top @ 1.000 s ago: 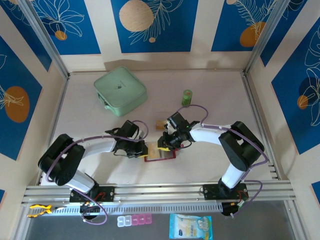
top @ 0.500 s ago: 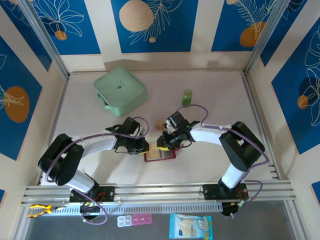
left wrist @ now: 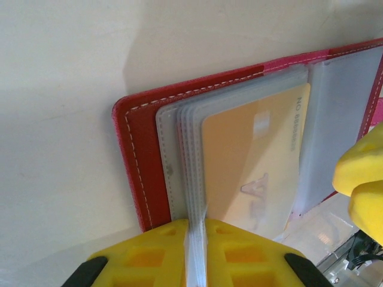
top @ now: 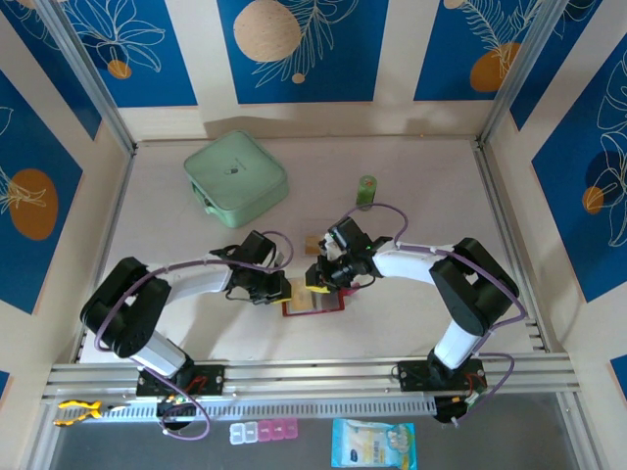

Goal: Take the credit cards out of the card holder

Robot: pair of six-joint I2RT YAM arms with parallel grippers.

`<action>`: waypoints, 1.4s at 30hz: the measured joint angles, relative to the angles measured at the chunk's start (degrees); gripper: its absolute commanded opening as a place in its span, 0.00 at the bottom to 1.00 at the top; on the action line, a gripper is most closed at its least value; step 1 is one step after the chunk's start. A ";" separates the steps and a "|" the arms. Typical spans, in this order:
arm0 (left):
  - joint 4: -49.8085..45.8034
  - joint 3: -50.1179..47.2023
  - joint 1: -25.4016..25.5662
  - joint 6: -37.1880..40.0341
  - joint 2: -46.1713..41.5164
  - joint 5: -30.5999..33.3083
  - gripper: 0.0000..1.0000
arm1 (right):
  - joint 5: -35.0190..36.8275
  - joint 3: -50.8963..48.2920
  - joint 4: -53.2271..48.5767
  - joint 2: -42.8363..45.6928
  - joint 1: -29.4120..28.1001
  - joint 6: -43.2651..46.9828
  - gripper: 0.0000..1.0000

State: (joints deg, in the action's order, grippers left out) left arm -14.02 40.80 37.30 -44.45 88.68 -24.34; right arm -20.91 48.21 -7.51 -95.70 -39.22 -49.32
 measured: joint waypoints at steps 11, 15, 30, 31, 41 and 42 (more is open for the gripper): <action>-0.20 0.15 0.00 0.39 0.00 0.48 0.13 | -0.83 -0.72 1.25 -1.11 0.15 -0.07 0.24; -0.17 0.17 0.00 0.68 0.00 0.59 0.13 | -1.20 -1.07 1.44 -1.68 0.15 -0.07 0.24; -0.20 0.20 0.00 1.09 0.02 0.59 0.13 | -1.62 -1.07 1.88 -3.23 -0.15 0.00 0.23; -0.20 0.20 0.00 1.09 0.04 0.59 0.13 | -1.62 -1.07 1.79 -3.30 -0.20 0.02 0.23; -0.17 0.37 0.00 1.09 0.33 0.57 0.13 | -1.64 0.07 0.59 -3.93 -1.42 1.14 0.19; -0.15 0.39 0.00 1.11 0.33 0.57 0.13 | -1.66 0.20 0.55 -4.00 -1.53 1.29 0.19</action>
State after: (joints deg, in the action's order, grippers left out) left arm -14.17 41.19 37.30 -43.33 89.01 -23.77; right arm -22.57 48.40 -6.96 -99.70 -40.75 -48.03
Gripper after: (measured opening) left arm 0.132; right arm 0.192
